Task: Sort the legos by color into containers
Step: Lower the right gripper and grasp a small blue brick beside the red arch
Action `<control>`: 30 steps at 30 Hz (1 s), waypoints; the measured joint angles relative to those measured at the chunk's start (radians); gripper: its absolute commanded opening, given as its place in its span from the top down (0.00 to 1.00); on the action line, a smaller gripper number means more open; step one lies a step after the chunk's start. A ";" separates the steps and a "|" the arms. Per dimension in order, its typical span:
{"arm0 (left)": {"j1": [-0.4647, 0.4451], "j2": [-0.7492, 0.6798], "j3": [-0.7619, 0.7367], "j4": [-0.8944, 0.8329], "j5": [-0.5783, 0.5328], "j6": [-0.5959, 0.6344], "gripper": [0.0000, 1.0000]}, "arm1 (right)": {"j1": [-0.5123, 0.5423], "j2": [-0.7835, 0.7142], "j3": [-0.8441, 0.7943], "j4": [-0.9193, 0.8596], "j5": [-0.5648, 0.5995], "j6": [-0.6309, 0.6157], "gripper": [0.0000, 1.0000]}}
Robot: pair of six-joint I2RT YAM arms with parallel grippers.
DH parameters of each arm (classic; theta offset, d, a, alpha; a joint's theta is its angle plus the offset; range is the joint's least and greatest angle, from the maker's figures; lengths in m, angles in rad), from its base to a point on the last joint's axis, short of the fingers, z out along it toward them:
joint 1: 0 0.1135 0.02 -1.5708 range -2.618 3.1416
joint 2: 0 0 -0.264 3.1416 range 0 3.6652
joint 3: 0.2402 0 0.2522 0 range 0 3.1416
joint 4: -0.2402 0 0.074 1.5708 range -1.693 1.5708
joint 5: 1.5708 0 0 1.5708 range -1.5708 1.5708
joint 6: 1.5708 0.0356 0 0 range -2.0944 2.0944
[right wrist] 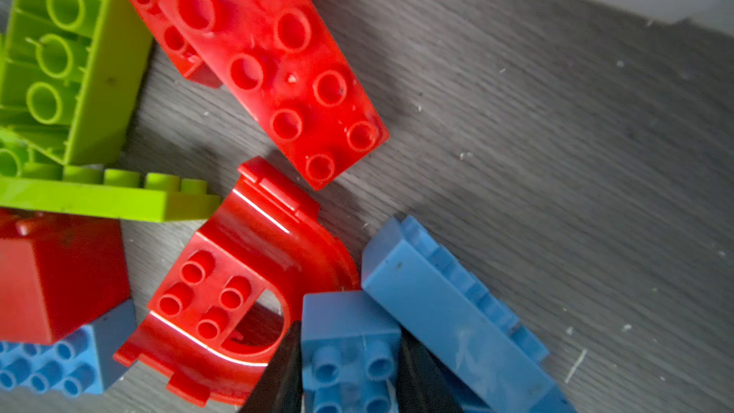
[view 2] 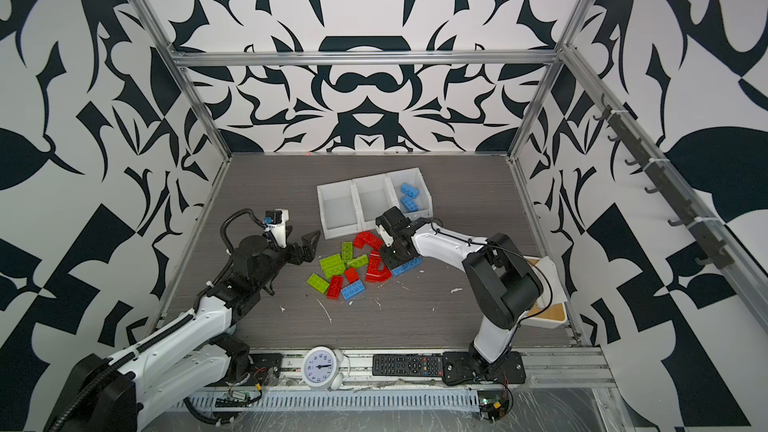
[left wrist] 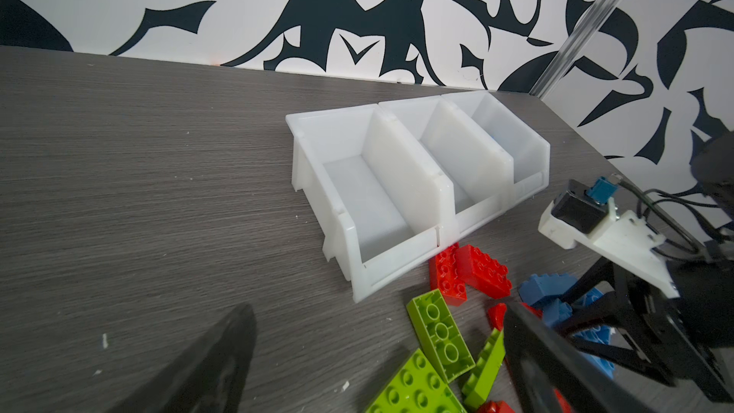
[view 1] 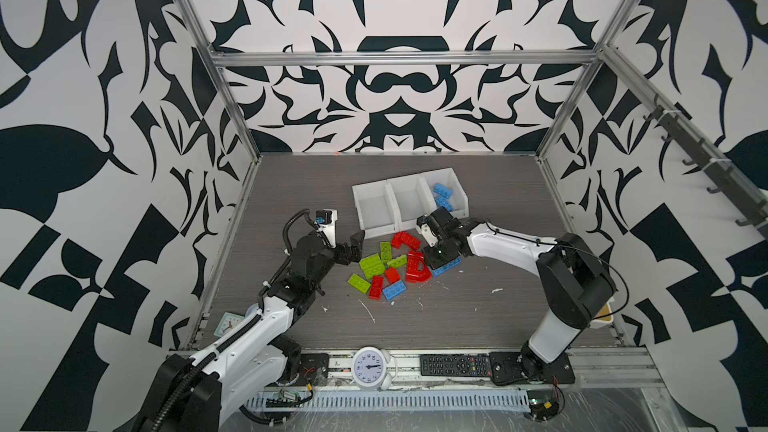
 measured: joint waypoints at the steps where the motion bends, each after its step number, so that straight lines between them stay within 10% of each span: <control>1: 0.000 0.000 0.000 0.000 0.000 0.000 0.01 | 0.000 0.000 0.000 0.001 0.002 -0.001 0.67; 30: 0.000 -0.001 0.000 -0.001 0.000 0.000 0.01 | -0.011 -0.205 -0.071 -0.001 -0.019 0.034 0.75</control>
